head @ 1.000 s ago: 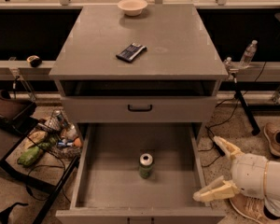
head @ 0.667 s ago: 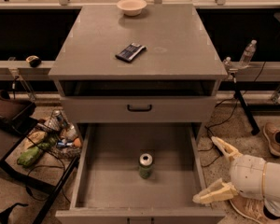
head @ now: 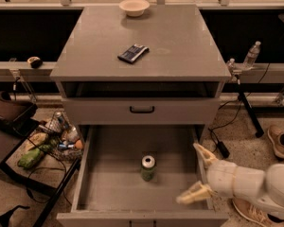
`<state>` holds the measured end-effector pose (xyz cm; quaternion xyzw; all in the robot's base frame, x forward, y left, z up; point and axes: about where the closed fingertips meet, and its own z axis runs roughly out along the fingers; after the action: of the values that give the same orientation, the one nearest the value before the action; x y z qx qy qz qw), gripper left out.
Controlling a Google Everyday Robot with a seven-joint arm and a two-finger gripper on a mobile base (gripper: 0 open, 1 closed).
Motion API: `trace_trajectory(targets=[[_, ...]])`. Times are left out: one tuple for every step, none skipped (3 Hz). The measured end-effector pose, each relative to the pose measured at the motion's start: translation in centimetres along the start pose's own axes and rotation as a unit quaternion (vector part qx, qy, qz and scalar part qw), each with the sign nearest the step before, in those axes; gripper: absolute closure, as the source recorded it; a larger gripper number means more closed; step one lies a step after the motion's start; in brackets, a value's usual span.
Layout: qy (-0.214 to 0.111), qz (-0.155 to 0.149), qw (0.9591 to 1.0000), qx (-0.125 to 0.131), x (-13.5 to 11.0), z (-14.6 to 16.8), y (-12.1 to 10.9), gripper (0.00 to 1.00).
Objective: Pick green can from middle drawer and place on counter
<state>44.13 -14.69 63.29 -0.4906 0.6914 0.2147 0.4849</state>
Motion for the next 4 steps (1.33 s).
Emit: trace_trajectory(targets=[[-0.019,-0.007,0.9997,-0.01,3.8,5.7,-1.1,0.0],[-0.025,-0.004,0.9996,-0.016,8.3,12.1,-2.9,0.0],[-0.029,0.007,0.9994,-0.018,10.6,15.5,-3.6,0.0],[-0.044,0.024,0.9985,-0.023,11.4,18.7,-3.2,0.0]])
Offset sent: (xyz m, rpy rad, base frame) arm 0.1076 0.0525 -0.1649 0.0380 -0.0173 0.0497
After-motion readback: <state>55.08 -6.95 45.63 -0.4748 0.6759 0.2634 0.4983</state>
